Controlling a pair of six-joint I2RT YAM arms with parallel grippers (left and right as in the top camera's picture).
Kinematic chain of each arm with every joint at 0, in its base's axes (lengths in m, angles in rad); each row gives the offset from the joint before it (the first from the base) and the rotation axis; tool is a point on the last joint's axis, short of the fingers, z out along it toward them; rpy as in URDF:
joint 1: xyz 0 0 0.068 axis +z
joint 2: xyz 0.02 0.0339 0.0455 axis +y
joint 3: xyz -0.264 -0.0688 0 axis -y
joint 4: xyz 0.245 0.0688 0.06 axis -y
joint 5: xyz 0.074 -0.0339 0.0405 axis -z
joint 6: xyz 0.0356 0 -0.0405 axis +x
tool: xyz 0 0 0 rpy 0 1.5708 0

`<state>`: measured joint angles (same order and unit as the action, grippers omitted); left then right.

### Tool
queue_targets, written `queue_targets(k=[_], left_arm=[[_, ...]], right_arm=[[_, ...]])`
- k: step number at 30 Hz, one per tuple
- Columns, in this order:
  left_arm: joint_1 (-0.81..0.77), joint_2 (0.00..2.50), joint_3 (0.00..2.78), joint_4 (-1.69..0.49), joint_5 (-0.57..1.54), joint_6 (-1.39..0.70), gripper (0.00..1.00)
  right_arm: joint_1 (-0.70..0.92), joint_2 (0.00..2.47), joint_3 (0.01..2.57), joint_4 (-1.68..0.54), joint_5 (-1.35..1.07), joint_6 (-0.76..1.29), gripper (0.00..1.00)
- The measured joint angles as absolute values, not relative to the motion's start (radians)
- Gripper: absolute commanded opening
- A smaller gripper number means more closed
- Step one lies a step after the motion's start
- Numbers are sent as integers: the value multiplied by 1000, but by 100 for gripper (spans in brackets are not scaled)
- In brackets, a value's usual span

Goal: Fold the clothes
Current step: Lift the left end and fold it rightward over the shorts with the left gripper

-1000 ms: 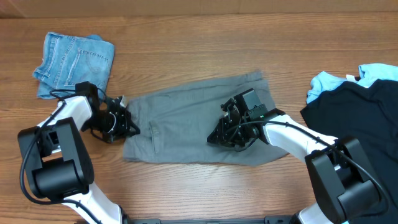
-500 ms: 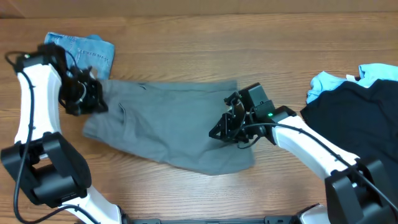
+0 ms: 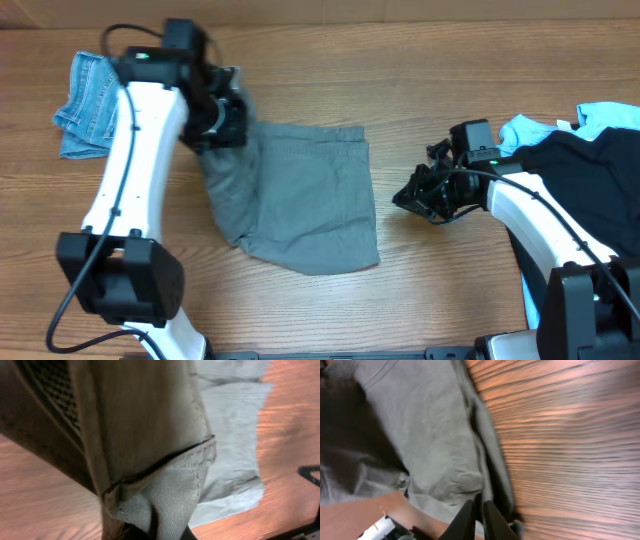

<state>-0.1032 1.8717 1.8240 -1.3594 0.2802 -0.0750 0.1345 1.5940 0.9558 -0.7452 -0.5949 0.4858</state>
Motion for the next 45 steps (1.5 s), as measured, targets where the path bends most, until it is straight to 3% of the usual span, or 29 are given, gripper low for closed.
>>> queue_targets(k=[17, 18, 19, 23, 25, 29, 34, 36, 38, 42, 45], left_arm=[[-458, 2019, 1824, -1188, 200, -344, 5], [-472, 2039, 1824, -1176, 200, -359, 9], [-491, 2067, 1824, -1158, 201, -376, 27], [-540, 2150, 1824, -1103, 229, -416, 47], [-563, 2181, 1824, -1108, 247, -424, 49], [-578, 2192, 1833, -1158, 267, -424, 43], [-540, 2171, 1933, -1269, 226, -408, 50], [-518, 2140, 1985, -1299, 192, -390, 48], [-501, 2090, 2025, -1314, 159, -370, 39], [-479, 1993, 2061, -1374, 53, -342, 11], [-476, 1967, 2041, -1357, -26, -323, 4]], right_arm=[[125, 1594, 956, -780, -428, 451, 11], [125, 1594, 956, -783, -418, 451, 11], [125, 1594, 956, -790, -406, 450, 11], [125, 1594, 956, -803, -377, 451, 11], [125, 1594, 956, -807, -366, 451, 11], [125, 1594, 956, -818, -354, 451, 13], [125, 1594, 956, -823, -347, 449, 15], [125, 1594, 956, -829, -347, 448, 15], [125, 1594, 956, -835, -346, 448, 15], [125, 1594, 956, -855, -342, 448, 15], [125, 1594, 956, -859, -340, 448, 15]])
